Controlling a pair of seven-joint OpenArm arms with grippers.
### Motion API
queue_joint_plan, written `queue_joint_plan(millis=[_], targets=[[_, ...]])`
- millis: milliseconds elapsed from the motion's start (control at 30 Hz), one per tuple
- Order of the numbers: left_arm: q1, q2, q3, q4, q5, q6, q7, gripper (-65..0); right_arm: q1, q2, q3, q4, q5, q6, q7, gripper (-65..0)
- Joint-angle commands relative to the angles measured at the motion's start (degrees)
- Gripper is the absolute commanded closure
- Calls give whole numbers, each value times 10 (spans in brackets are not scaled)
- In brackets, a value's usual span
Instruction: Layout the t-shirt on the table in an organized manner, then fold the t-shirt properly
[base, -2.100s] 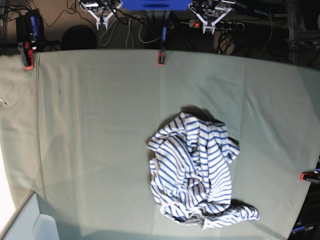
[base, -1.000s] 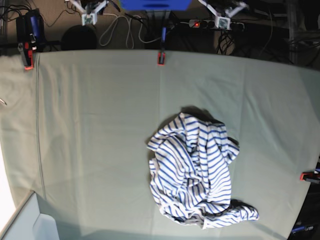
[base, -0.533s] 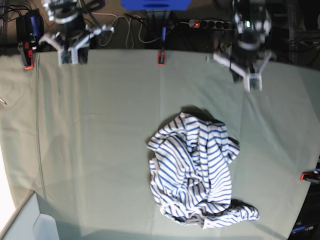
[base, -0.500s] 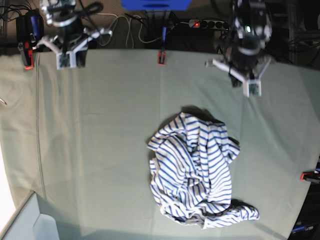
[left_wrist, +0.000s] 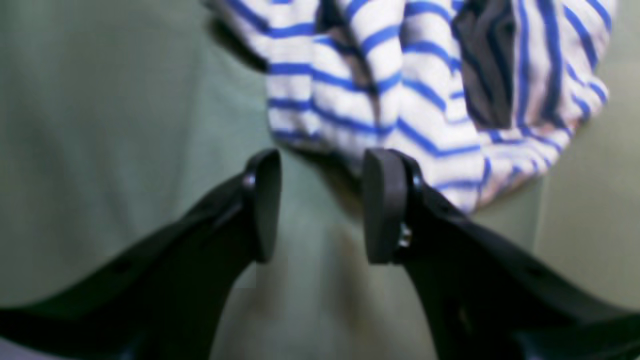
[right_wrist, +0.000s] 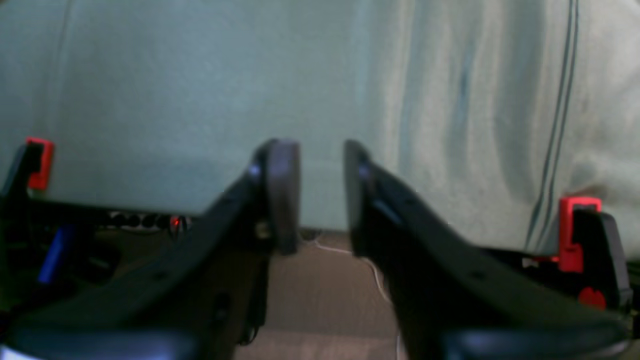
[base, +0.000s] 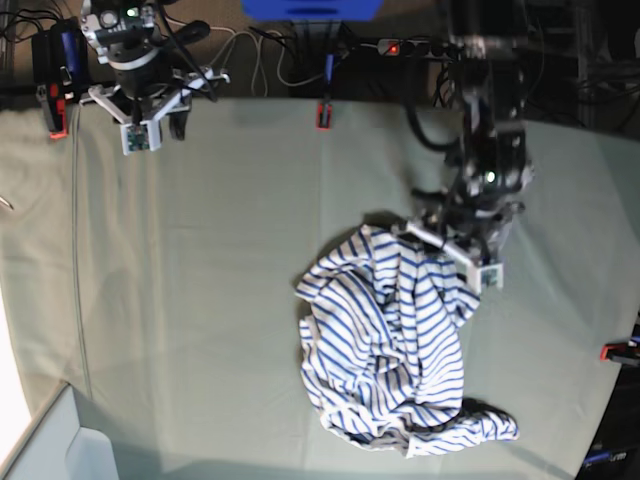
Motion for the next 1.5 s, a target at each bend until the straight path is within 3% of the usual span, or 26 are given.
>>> queue_joint_plan(millis=[0, 100, 333, 400, 467, 600, 800, 967, 1167, 1333, 1467], targets=[[-19, -2, -2, -14, -14, 1, -10, -266, -4, 0, 0, 10, 1, 2, 12, -219], [-43, -4, 1, -68, -43, 1, -51, -267, -5, 0, 0, 8, 1, 2, 12, -257], [-65, -4, 3, -148, -49, 1, -111, -238, -4, 0, 0, 7, 1, 2, 11, -259], [-67, -5, 0, -162, -50, 1, -118, -152, -4, 0, 0, 7, 1, 2, 11, -260], [-67, -7, -2, -172, -50, 1, -130, -6, -4, 0, 0, 7, 1, 2, 11, -260], [-58, -31, -5, -142, -69, 1, -131, 0, 10, 0, 0, 6, 1, 2, 1, -260], [52, -93, -64, 6, -165, 1, -129, 0, 54, -2, -1, 6, 1, 2, -39, -259], [128, -143, -137, 51, -244, 0, -131, 0, 90, -1, -57, 7, 1, 2, -39, -274], [148, -150, -231, 11, -278, 0, -130, 0, 148, -2, -175, -5, 1, 2, -39, -376], [149, -150, -264, -23, -280, -1, -129, 0, 235, -5, -238, -66, 1, 2, -39, -381], [153, -147, -269, -28, -277, -1, -129, 0, 308, -16, -231, -148, 2, 2, -39, -384]])
